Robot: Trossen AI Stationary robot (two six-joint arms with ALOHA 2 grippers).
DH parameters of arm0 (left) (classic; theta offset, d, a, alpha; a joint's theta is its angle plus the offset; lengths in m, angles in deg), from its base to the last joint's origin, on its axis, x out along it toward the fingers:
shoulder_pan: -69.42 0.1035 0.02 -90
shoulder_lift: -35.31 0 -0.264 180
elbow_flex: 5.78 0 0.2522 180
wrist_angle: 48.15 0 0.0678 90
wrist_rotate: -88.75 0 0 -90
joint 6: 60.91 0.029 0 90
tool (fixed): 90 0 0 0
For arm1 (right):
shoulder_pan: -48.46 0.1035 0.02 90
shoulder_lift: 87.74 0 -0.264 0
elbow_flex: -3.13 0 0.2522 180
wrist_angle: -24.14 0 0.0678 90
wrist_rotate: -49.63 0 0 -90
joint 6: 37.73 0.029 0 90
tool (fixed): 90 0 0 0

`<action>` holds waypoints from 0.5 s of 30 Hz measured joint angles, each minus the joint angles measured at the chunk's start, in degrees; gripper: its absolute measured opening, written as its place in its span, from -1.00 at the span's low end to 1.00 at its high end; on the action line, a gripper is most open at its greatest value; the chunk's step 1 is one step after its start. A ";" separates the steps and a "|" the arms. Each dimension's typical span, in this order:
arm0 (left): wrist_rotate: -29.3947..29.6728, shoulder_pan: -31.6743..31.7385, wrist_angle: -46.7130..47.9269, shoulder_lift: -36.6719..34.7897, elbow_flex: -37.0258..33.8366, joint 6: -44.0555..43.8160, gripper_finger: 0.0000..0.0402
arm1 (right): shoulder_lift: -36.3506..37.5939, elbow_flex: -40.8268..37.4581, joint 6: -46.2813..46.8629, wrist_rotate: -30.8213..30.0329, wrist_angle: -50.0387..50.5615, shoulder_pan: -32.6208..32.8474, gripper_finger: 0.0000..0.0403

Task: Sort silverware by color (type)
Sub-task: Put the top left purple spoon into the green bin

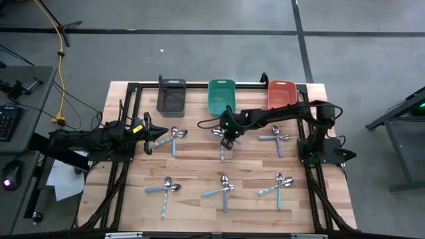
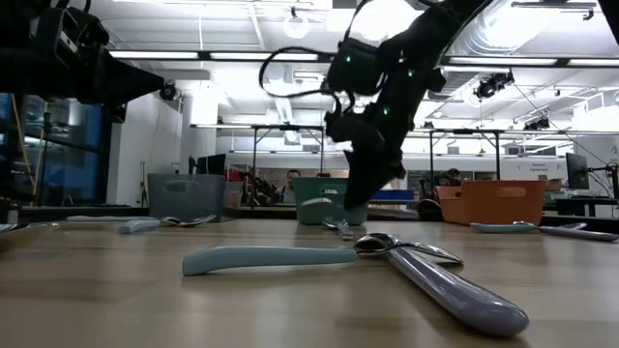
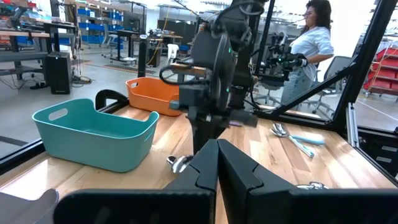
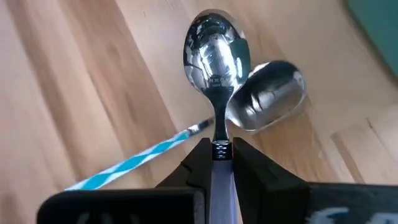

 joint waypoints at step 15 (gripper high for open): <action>-0.01 0.01 -0.01 0.02 0.00 -0.02 -1.00 | 1.45 23.46 7.24 -10.56 13.46 -7.45 -0.86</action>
